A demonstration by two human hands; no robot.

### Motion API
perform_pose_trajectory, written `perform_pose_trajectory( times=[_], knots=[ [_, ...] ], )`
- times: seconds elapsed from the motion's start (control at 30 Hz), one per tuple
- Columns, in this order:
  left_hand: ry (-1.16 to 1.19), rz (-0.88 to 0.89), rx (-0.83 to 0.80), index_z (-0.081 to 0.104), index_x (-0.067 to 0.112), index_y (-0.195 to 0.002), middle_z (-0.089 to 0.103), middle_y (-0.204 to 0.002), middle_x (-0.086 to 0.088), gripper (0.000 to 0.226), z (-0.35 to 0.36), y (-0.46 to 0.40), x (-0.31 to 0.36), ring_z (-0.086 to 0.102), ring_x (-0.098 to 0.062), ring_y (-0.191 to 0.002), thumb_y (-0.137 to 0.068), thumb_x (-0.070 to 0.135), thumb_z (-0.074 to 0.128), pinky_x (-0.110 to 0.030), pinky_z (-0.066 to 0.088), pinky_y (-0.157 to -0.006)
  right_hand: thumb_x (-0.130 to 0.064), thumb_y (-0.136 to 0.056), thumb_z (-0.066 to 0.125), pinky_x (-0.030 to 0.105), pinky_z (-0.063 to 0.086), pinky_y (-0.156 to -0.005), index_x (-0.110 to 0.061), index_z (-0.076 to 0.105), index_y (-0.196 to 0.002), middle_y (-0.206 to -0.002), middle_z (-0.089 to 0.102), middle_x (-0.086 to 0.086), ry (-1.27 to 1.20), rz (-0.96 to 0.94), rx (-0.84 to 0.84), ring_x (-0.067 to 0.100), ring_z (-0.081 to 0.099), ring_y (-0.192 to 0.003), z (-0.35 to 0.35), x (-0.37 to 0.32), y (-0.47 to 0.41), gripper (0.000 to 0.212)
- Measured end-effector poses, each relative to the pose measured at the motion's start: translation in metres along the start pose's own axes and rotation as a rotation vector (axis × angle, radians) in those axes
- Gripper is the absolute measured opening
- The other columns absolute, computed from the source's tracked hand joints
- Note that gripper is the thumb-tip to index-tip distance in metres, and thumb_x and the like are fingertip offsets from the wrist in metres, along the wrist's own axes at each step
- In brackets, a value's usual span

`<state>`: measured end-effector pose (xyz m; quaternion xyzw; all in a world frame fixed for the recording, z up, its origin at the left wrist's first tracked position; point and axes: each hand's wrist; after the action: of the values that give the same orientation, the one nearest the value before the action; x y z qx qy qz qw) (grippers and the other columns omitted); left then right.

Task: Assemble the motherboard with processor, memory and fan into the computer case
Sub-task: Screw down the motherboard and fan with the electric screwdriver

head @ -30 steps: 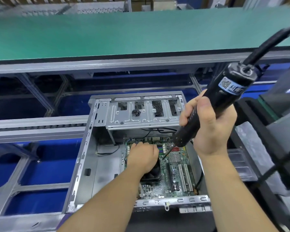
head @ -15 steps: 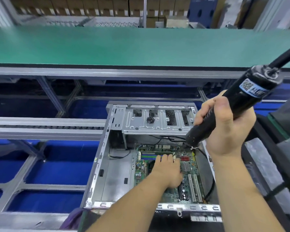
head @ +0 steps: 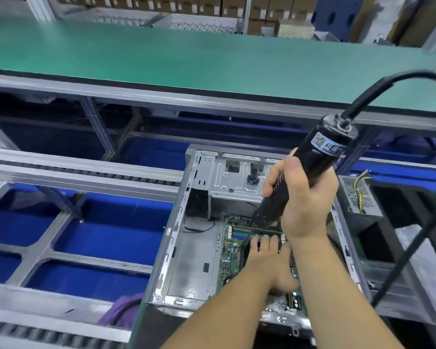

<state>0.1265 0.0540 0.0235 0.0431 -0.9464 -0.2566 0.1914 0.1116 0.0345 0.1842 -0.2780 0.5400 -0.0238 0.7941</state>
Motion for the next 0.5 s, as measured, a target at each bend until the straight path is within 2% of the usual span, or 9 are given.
perform_pose_trajectory(
  times=[0.1, 0.23, 0.3, 0.4, 0.5],
  knots=[
    [0.061, 0.002, -0.045, 0.002, 0.020, -0.158, -0.009, -0.164, -0.014, 0.111, -0.003, -0.003, -0.002, -0.017, -0.034, -0.149, -0.060, 0.060, 0.038, -0.054, -0.019, -0.115, -0.033, -0.083, 0.066, 0.033, 0.044, -0.050, -0.013, 0.053, -0.073, -0.055, 0.054, 0.008, 0.027, 0.019, -0.016, 0.026, 0.049, -0.044, 0.000, 0.007, 0.000, 0.026],
    [0.092, 0.019, -0.067, 0.001, 0.025, -0.157, -0.010, -0.165, -0.011, 0.114, -0.004, -0.005, -0.005, -0.019, -0.033, -0.149, -0.057, 0.062, 0.038, -0.054, -0.020, -0.114, -0.034, -0.082, 0.066, 0.032, 0.043, -0.051, 0.002, 0.050, -0.078, -0.054, 0.054, 0.012, 0.052, 0.047, -0.010, 0.028, 0.049, -0.044, -0.001, 0.016, 0.002, 0.039],
    [0.089, 0.024, -0.071, 0.000, 0.026, -0.157, -0.012, -0.165, -0.010, 0.113, -0.006, -0.003, -0.005, -0.019, -0.033, -0.149, -0.057, 0.063, 0.038, -0.054, -0.020, -0.114, -0.034, -0.082, 0.065, 0.030, 0.044, -0.051, -0.002, 0.050, -0.078, -0.055, 0.055, 0.009, 0.043, 0.050, 0.010, 0.027, 0.050, -0.044, -0.002, 0.017, 0.003, 0.036],
    [0.111, 0.030, -0.065, 0.001, 0.026, -0.157, -0.011, -0.165, -0.009, 0.113, -0.007, 0.000, -0.004, -0.019, -0.031, -0.149, -0.058, 0.063, 0.039, -0.054, -0.019, -0.114, -0.034, -0.085, 0.065, 0.032, 0.046, -0.051, -0.019, 0.055, -0.076, -0.056, 0.057, 0.004, 0.034, 0.011, 0.011, 0.027, 0.051, -0.045, -0.001, 0.015, 0.002, 0.019],
    [0.106, 0.034, -0.050, 0.000, 0.023, -0.157, -0.012, -0.165, -0.009, 0.107, -0.007, 0.001, -0.004, -0.019, -0.032, -0.149, -0.068, 0.061, 0.045, -0.054, -0.020, -0.113, -0.034, -0.085, 0.065, 0.034, 0.046, -0.051, -0.028, 0.059, -0.072, -0.055, 0.056, 0.003, 0.046, -0.011, -0.007, 0.029, 0.051, -0.045, 0.002, 0.013, -0.001, 0.015]
  ],
)
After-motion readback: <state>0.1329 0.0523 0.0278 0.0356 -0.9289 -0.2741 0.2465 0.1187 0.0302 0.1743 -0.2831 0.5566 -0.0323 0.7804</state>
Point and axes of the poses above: each hand's wrist, its own y-axis away from the middle knuckle, its own z-axis out of the palm, x = y × z
